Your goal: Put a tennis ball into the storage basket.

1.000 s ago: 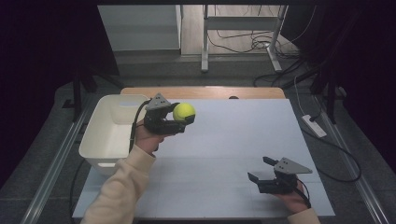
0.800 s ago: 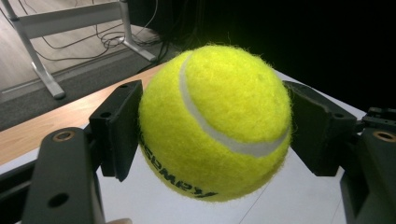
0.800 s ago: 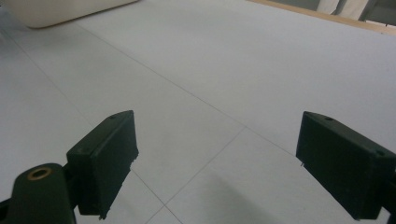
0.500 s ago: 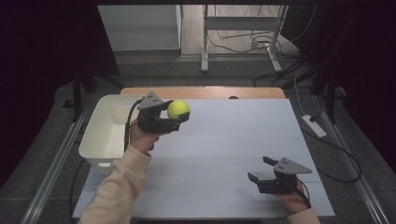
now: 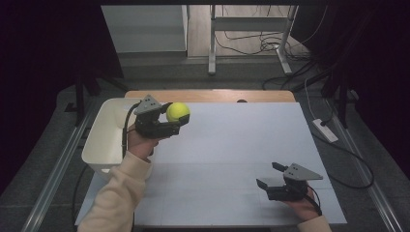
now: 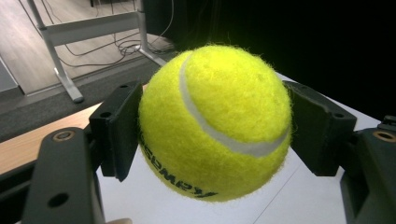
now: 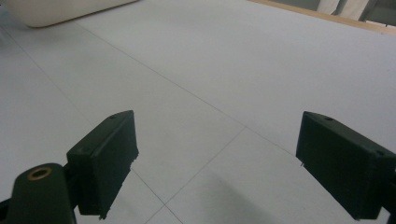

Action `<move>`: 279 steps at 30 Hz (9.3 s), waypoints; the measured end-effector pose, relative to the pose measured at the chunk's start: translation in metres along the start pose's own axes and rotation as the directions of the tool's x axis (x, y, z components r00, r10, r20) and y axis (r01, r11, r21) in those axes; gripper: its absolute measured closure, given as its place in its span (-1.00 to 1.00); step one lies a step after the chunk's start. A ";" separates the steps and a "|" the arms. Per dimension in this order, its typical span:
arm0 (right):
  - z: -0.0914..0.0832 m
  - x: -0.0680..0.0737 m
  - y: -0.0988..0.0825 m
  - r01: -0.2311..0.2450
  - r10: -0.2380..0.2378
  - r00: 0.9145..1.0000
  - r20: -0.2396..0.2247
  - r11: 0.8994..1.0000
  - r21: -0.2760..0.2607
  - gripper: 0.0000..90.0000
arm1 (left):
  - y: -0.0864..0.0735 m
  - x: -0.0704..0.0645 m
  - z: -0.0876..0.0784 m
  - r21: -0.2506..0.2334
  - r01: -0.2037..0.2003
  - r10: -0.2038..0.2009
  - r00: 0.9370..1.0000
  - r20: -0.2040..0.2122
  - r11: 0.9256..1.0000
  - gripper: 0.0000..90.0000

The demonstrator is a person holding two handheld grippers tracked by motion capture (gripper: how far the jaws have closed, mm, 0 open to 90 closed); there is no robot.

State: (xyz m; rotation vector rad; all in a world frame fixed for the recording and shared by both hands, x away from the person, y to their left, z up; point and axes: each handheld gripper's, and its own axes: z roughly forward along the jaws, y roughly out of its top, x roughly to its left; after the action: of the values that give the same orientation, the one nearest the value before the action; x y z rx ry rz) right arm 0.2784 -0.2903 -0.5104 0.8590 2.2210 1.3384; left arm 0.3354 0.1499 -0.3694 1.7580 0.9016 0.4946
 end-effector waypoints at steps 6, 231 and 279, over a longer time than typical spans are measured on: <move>0.000 0.000 0.000 0.000 0.000 1.000 0.000 1.000 0.001 -0.71 | -0.001 0.003 -0.003 -0.005 0.009 -0.009 1.000 -0.006 1.000 -0.41; -0.006 0.002 -0.001 0.002 -0.002 1.000 0.003 1.000 -0.005 -0.71 | -0.045 0.032 -0.062 0.031 0.088 -0.087 0.996 -0.006 0.996 -0.72; -0.007 0.002 -0.002 -0.003 0.003 1.000 0.002 1.000 -0.004 -0.71 | -0.159 -0.047 -0.051 0.088 -0.092 0.071 0.974 0.216 0.992 -0.73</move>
State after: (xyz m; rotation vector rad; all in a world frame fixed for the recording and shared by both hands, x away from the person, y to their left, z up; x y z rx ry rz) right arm 0.2721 -0.2937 -0.5091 0.8617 2.2155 1.3425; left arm 0.2163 0.1712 -0.4936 1.9021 0.7150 0.3111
